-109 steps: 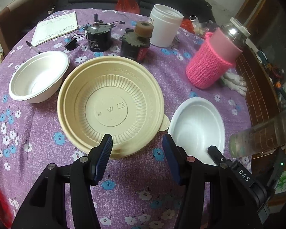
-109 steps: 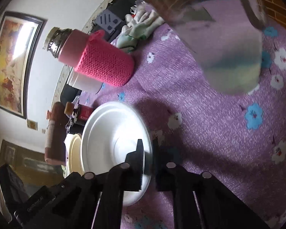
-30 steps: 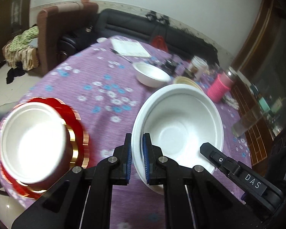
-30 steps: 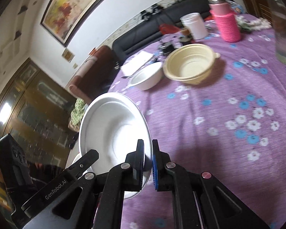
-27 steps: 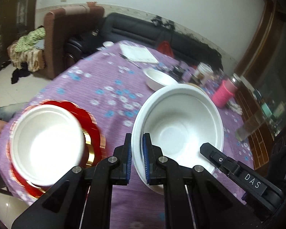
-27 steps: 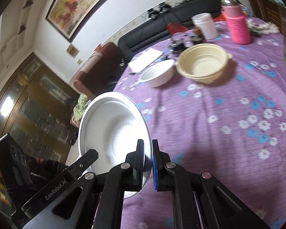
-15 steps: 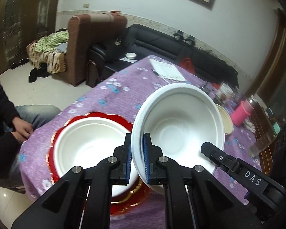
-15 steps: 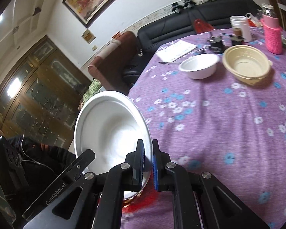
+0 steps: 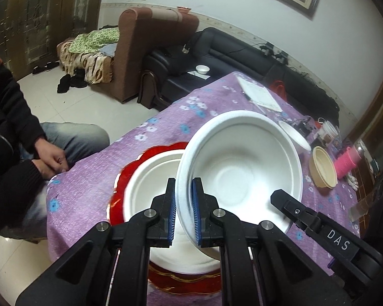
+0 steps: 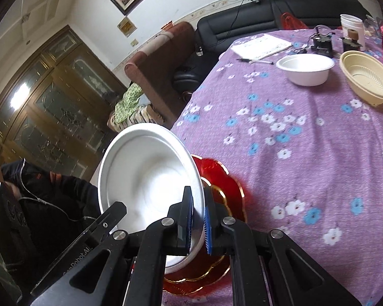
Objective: Organize plates and bowls
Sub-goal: 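Carry the small white bowl onto the plate stack and open both tools, then reach both tools to the beige plastic bowl and close on its rim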
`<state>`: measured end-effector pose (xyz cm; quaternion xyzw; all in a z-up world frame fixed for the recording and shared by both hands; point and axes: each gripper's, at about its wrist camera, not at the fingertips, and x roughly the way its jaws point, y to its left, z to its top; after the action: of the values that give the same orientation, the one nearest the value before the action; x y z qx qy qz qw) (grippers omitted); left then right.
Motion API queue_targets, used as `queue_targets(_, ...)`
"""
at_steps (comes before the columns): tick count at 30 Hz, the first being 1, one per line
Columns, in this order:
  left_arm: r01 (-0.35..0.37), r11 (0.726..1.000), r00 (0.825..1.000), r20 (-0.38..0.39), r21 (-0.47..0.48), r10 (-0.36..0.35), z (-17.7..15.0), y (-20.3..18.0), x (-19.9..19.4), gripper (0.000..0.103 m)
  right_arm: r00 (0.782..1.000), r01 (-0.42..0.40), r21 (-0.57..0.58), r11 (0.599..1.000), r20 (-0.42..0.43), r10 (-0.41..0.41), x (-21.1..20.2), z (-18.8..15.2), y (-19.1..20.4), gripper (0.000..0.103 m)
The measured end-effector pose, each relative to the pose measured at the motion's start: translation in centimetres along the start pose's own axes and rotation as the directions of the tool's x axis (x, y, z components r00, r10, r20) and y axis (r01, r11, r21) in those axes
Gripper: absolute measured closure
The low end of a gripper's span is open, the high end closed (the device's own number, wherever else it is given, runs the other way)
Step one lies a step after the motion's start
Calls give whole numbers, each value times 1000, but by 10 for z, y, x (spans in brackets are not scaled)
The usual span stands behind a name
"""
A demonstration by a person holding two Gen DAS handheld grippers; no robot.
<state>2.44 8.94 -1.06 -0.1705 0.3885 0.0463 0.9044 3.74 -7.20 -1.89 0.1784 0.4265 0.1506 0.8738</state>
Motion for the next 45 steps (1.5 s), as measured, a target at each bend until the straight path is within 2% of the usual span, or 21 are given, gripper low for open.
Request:
queue_targets(11, -31, 999, 998, -61, -8, 30, -8, 22, 13, 93, 998, 47, -71, 996, -34, -50, 26, -21, 18, 95)
queue_targets(20, -65, 998, 996, -58, 15, 66, -8, 26, 6, 91, 997, 58, -111, 992, -40, -63, 37, -29, 23, 94)
queue_targets(23, -128, 990, 992, -6, 56, 129, -7, 22, -2, 89, 996, 72, -116, 991, -35, -76, 39, -31, 23, 94)
queue_targets(26, -195, 979, 979, 80, 64, 190, -4, 22, -18, 89, 995, 88, -113, 990, -27, -92, 40, -31, 20, 93)
queue_targets(28, -192, 980, 977, 108, 49, 186, -2, 26, -25, 86, 995, 91, -119, 989, -35, -96, 42, -30, 19, 89)
queue_targets(29, -183, 982, 978, 113, 45, 177, -1, 27, -27, 80, 995, 86, -123, 989, -33, -90, 41, -31, 19, 87)
queue_targets(31, -176, 983, 977, 129, 45, 169, -1, 25, -30, 77, 997, 65, -141, 988, -22, -69, 36, -33, 23, 63)
queue_targets(34, -160, 985, 981, 123, 65, 151, -4, 19, -28, 77, 996, 68, -189, 980, 74, -55, 19, -35, 29, 46)
queue_targets(38, -143, 985, 986, 99, 99, 133, -9, 3, -20, 77, 985, 0, -211, 978, 169, 37, -5, -35, 23, 40)
queue_targets(45, -107, 981, 992, 84, 160, 95, -20, -29, -20, 77, 963, 3, -146, 989, 266, 36, -25, -29, -12, 40)
